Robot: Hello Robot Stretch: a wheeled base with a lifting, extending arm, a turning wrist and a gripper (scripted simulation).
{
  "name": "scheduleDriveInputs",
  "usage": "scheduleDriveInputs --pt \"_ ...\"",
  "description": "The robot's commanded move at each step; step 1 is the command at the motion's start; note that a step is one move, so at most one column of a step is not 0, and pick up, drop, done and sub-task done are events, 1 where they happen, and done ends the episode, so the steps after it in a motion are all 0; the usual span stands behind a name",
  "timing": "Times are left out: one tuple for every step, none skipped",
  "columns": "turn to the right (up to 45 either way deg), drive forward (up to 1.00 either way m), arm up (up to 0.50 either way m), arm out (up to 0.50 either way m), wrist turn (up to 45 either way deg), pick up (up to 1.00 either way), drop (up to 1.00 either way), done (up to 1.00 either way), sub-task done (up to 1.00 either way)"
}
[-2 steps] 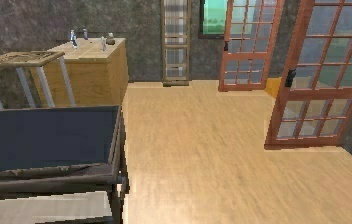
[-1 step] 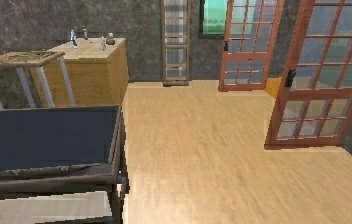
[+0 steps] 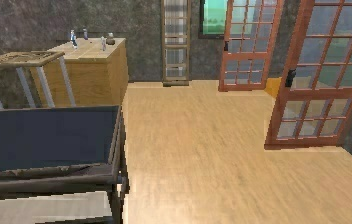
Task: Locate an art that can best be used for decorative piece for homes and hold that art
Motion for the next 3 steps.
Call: scheduleDriveInputs --pt "0.0 0.0 0.0 0.0 0.0 1.0 0.0 0.0 0.0" --pt "0.0 0.0 0.02 0.0 0.0 0.0 0.0 0.0 0.0" --pt "0.0 0.0 0.0 0.0 0.0 0.0 0.0 1.0 0.0"
